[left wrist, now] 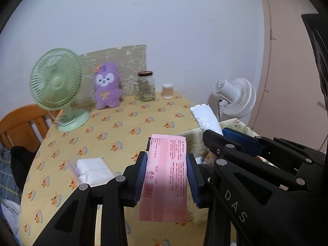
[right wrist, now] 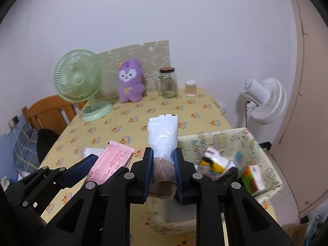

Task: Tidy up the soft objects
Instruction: 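Carry the pink pack and sock bundle with both tools toward the patterned box, then lower both items into the box and open both tools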

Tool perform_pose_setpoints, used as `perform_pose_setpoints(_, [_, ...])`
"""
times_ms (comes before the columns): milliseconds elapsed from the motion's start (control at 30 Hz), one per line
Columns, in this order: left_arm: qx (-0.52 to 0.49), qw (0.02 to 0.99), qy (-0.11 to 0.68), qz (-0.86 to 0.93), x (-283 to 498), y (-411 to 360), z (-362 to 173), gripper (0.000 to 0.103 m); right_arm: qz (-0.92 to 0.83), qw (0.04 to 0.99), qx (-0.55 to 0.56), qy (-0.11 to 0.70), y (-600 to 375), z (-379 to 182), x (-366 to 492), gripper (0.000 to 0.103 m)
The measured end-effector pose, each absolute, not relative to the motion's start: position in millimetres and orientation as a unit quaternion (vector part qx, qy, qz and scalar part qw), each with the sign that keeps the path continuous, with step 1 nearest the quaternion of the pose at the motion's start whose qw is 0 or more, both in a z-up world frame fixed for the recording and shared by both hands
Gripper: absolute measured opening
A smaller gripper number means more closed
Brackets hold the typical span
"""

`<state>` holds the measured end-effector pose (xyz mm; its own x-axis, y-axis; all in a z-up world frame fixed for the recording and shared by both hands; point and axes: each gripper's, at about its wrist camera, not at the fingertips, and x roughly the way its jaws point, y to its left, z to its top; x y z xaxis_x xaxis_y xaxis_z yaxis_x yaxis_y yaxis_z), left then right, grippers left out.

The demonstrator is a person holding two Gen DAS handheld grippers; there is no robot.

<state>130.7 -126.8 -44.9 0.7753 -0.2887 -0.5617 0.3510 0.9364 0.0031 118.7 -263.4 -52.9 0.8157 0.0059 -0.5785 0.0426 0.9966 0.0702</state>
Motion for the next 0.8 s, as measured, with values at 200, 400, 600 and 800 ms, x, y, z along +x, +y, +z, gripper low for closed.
perform_pose_setpoints(200, [0.062, 0.935, 0.292, -0.192, 139, -153, -48, 0.039, -0.033, 0.951, 0.048, 0.305, -290, -55, 123, 0.023])
perform_pose_setpoints(400, [0.067, 0.932, 0.288, -0.210, 147, -176, -48, 0.039, -0.053, 0.950, 0.064, 0.301, -312, -57, 123, 0.026])
perform_pose_setpoints(600, [0.073, 0.930, 0.280, -0.228, 150, -196, -50, 0.039, -0.096, 0.950, 0.073, 0.288, -334, -57, 122, 0.071])
perform_pose_setpoints(800, [0.061, 0.922, 0.287, -0.251, 157, -209, -58, 0.039, -0.131, 0.944, 0.083, 0.293, -353, -62, 124, 0.075])
